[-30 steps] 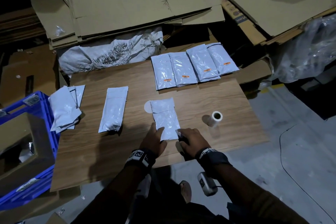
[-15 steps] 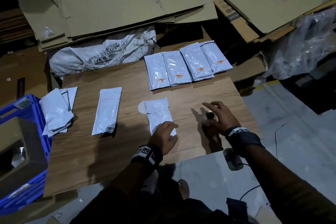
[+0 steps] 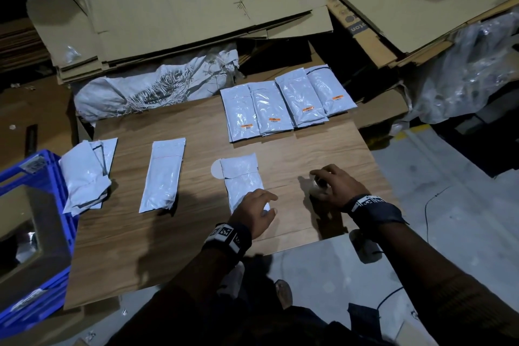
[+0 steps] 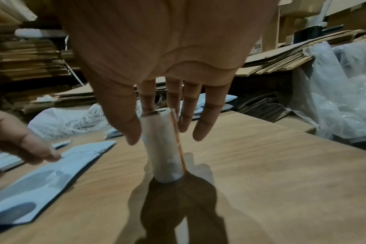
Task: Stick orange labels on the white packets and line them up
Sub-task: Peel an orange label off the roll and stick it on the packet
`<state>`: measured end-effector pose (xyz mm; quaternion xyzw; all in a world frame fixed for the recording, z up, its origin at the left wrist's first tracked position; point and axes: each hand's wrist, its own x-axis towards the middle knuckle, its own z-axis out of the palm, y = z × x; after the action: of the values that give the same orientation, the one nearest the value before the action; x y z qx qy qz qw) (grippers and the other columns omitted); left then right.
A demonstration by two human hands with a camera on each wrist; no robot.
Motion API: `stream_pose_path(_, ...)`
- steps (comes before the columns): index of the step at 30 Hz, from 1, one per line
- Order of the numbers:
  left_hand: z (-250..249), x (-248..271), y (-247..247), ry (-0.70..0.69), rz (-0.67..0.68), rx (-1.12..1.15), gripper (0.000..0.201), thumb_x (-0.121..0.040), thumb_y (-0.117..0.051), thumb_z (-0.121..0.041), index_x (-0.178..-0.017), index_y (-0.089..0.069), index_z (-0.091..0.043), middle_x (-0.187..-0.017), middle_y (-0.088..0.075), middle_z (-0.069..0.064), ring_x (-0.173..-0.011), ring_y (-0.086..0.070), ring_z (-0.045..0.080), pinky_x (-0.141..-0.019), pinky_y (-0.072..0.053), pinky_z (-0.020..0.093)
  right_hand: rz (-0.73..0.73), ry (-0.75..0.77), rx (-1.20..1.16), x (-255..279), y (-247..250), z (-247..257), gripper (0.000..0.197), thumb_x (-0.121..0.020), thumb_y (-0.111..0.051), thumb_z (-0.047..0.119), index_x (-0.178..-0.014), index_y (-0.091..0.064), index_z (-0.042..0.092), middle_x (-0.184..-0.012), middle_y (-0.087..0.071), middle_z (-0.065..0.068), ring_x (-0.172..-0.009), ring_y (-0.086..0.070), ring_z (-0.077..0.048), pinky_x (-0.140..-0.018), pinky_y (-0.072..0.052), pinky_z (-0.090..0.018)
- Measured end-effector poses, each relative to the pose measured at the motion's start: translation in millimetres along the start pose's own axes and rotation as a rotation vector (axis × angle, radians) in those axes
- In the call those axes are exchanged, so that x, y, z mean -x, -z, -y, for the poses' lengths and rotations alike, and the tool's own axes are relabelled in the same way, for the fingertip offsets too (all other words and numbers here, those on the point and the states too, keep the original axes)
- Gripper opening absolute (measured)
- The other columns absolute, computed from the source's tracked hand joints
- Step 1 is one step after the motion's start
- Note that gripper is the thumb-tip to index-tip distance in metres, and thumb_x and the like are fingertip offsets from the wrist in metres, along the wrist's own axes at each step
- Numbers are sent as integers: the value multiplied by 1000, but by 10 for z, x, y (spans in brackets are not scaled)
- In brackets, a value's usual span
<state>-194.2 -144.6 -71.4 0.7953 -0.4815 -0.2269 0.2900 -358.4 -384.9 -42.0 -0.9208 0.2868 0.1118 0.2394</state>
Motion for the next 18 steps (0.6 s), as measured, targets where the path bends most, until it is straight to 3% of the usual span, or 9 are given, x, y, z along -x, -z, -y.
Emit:
stream_pose_path(6,-50,-38,27,25,68,6,41,-92,-56,-38,-127,-64,-20,-130,-61,-1,-124,-53,21,-108,-40,34,-49,-43,-69,-51,27,26,50,-85,-78,29,-129,-60,15,-115,-58,-13,-104,-59,-36,-81,-48,-39)
stream_pose_path(8,-94,-66,59,33,78,5,37,-96,-61,-31,-132,-61,-21,-133,-59,-1,-127,-51,21,-109,-39,34,-109,-71,-158,-46,43,32,48,-79,-82,28,-121,-64,12,-109,-64,-14,-101,-62,-36,-81,-50,-40)
stream_pose_path(11,-228,-140,161,1,55,35,48,-97,-64,-29,-143,-52,-22,-140,-55,-1,-131,-49,19,-110,-37,31,-229,-142,-388,6,106,125,41,-71,-88,34,-100,-69,13,-86,-70,-8,-81,-66,-26,-71,-51,-37)
stream_pose_path(13,-352,-213,259,-40,54,48,59,-97,-65,-33,-151,-44,-22,-148,-50,1,-136,-45,17,-110,-35,28,-204,-158,-577,51,171,256,32,-68,-89,33,-86,-71,14,-75,-71,-5,-71,-69,-20,-67,-55,-37)
stream_pose_path(15,-475,-302,343,-42,81,80,66,-96,-64,-42,-154,-39,-24,-152,-48,-1,-137,-43,14,-112,-36,31,-136,-113,-782,66,221,376,24,-69,-87,25,-80,-72,9,-75,-74,-10,-71,-72,-24,-73,-61,-43)
stream_pose_path(18,-591,-391,403,34,111,273,55,-97,-64,-41,-147,-51,-23,-141,-59,0,-129,-56,16,-107,-46,36,-54,-47,-930,60,294,518,20,-85,-79,13,-90,-70,-4,-76,-72,-12,-70,-67,-27,-75,-60,-43)
